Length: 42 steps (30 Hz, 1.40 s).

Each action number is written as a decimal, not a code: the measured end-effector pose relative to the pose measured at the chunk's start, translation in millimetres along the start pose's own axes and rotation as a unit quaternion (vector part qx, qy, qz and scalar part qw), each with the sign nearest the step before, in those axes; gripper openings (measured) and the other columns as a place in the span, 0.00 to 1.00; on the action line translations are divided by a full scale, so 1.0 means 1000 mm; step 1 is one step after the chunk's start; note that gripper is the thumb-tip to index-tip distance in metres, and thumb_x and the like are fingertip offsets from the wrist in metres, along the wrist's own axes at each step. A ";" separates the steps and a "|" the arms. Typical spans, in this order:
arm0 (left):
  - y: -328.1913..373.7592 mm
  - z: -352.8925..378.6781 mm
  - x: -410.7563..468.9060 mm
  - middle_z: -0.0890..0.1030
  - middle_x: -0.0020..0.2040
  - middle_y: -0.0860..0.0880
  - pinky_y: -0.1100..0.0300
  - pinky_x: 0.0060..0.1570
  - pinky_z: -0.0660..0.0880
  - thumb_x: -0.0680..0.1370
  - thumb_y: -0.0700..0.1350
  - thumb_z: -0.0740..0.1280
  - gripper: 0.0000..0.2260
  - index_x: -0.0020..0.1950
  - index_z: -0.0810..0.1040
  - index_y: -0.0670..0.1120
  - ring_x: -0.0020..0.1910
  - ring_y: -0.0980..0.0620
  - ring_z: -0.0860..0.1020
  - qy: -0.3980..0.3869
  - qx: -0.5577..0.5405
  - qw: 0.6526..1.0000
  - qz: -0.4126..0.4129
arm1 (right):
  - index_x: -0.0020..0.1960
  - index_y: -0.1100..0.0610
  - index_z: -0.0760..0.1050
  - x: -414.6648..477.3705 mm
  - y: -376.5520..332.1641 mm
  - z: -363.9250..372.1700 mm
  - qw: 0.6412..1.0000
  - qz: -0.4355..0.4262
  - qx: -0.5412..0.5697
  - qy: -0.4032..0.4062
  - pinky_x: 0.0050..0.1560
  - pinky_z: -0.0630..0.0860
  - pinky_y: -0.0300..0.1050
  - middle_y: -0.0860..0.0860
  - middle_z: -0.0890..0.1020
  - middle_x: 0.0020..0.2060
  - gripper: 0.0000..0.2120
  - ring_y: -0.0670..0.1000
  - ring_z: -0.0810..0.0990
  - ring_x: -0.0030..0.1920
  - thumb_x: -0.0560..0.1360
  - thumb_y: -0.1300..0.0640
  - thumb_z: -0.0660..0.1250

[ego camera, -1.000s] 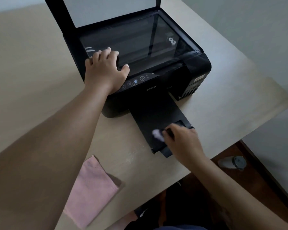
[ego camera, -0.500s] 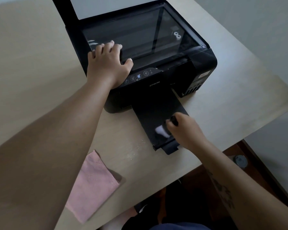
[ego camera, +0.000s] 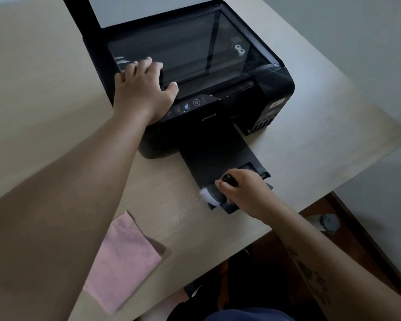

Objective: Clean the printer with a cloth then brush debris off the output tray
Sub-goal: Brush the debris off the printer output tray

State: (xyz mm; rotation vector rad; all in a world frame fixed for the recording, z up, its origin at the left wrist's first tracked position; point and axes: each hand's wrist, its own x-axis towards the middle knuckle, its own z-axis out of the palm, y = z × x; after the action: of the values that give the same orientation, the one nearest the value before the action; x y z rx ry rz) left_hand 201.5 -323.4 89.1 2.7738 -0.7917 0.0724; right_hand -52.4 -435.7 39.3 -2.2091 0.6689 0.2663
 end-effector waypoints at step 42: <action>0.002 0.004 0.004 0.59 0.79 0.51 0.46 0.73 0.52 0.77 0.63 0.54 0.28 0.76 0.62 0.54 0.77 0.48 0.55 0.003 0.009 1.000 -0.010 | 0.67 0.47 0.76 0.083 0.000 -0.009 0.970 -0.242 -0.028 -0.020 0.43 0.79 0.51 0.50 0.83 0.51 0.20 0.54 0.82 0.44 0.77 0.60 0.66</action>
State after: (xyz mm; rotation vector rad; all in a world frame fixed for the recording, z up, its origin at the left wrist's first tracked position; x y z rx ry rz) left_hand 203.3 -328.0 86.1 2.7960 -0.7645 0.0853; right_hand 17.3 -473.9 12.6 -2.3337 0.0875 0.0788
